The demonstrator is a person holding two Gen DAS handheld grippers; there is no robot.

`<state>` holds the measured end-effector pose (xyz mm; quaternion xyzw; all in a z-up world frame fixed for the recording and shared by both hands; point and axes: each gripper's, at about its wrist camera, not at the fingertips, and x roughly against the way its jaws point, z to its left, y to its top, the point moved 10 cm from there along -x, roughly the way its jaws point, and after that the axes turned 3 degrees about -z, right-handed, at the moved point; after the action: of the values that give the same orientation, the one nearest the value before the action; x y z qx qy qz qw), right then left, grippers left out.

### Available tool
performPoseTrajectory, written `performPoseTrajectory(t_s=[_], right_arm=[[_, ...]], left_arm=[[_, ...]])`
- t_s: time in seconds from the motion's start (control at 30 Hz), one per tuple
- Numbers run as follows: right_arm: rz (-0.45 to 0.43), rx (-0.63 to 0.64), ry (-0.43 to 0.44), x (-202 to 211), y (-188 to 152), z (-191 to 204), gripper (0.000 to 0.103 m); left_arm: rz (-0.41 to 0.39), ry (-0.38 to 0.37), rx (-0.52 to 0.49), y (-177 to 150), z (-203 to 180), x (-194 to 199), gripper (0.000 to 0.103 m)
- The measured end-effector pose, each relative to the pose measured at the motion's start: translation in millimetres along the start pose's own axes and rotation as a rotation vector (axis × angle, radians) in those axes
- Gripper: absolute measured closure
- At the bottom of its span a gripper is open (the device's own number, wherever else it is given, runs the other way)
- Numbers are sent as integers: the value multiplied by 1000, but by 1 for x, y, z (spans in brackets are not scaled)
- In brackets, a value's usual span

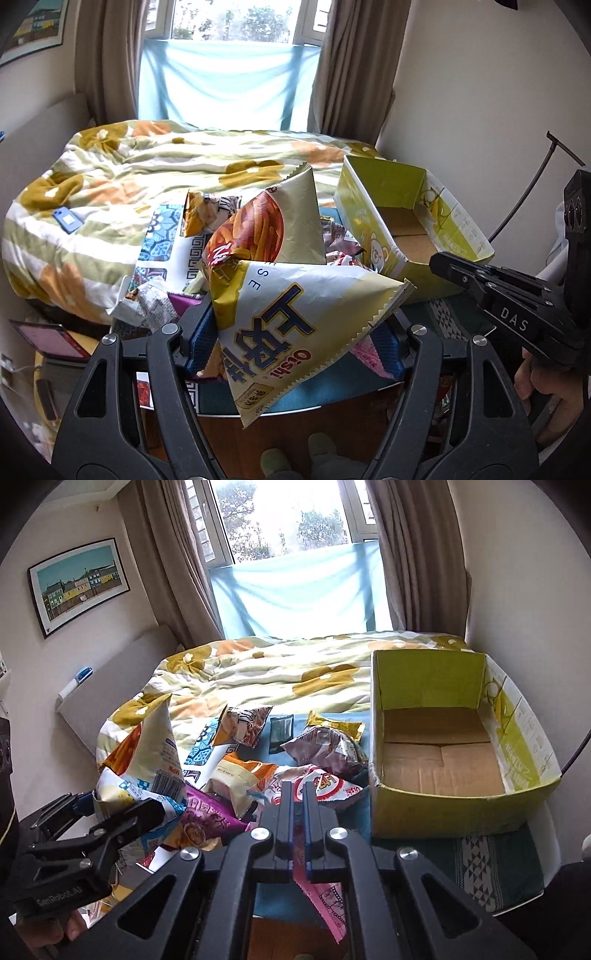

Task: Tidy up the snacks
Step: 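Lift the white Oishi bag with the left tool while the right tool lifts the pink bag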

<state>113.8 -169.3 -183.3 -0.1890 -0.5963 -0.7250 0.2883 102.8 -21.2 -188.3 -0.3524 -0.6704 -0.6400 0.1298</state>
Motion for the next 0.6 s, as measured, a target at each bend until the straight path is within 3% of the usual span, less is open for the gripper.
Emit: performPoseTrajectory(t_s=[0.1,0.23,0.27,0.33,0.37,0.4,0.5,0.6], right_arm=[[44,2,24,2,-8,-3,99],[130,-24,-7,-8,-31,-16,98],[139,-33,-22,-10,-37,-21,93],[141,-51,-22,-13,-45,-26,60],[140,-59,-16,-14,-48,-28,14],[142,-69,-10,-16,-53,-29,0],[135,-60,13,-21,-63,-28,0],[195,37,15,-34,-83,-19,0]], left_arm=[[9,3,3,-3,7,-2,34],[31,5,19,-10,16,-8,34],[38,4,20,-11,17,-10,34],[47,5,14,-14,18,-13,34],[51,5,11,-15,19,-15,34],[54,4,8,-16,18,-16,34],[67,0,3,-21,18,-22,34],[81,-3,-5,-26,18,-30,34]])
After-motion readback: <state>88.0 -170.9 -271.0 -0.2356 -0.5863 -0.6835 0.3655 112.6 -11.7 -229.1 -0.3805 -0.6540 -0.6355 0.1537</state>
